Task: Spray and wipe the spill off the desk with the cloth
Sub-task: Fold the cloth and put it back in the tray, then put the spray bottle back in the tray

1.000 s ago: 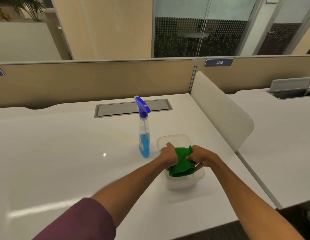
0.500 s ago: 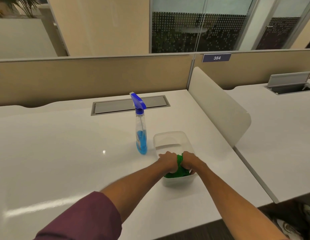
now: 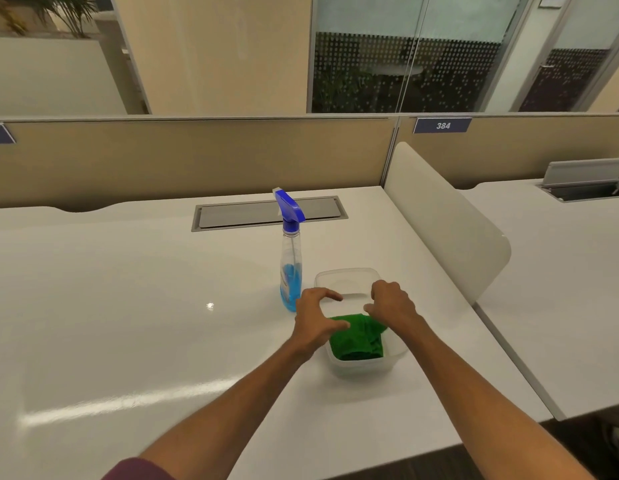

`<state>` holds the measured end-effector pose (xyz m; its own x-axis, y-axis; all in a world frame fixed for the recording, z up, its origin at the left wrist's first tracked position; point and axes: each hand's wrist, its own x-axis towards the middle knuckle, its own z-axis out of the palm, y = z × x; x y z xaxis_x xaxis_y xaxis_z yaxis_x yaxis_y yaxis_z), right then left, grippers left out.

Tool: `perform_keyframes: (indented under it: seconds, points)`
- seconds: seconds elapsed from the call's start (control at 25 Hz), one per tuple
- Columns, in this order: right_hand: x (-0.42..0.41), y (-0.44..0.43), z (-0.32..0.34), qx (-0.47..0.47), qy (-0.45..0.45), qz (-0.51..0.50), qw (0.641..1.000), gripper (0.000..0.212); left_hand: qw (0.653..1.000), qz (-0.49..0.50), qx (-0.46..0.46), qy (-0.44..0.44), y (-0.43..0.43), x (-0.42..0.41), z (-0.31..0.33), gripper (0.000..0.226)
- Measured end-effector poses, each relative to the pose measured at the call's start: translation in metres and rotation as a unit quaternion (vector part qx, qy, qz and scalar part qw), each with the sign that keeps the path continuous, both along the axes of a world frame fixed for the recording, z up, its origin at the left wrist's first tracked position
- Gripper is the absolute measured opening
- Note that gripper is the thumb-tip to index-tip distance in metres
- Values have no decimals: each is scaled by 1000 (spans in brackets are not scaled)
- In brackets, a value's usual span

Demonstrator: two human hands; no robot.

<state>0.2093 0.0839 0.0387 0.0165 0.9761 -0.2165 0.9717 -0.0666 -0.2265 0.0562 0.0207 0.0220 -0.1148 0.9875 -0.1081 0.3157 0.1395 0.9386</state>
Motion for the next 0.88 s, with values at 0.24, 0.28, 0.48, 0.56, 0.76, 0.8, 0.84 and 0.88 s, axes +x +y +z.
perform_keyframes:
  seconds: [0.24, 0.28, 0.48, 0.56, 0.76, 0.8, 0.84, 0.88]
  points:
    - [-29, 22, 13, 67, 184, 35, 980, 35, 965, 124, -87, -213, 9, 3, -17, 69]
    - [-37, 25, 16, 71, 217, 34, 973, 38, 963, 115, -89, -226, 11, 3, -21, 73]
    - [-79, 37, 23, 41, 299, 63, 951, 59, 958, 98, -96, -252, 16, 1, -33, 73]
    - [-91, 42, 26, 20, 328, 67, 942, 66, 960, 95, -107, -242, 18, -1, -35, 71]
    - [-115, 53, 27, 4, 367, 70, 927, 71, 964, 101, -112, -221, 22, -4, -35, 65]
    - [-119, 54, 28, 7, 366, 75, 928, 71, 964, 103, -109, -221, 22, -4, -35, 64]
    - [-122, 56, 27, 9, 363, 81, 928, 70, 964, 104, -108, -220, 22, -5, -36, 64]
    - [-124, 57, 27, 10, 361, 87, 928, 68, 964, 104, -109, -218, 22, -5, -36, 63]
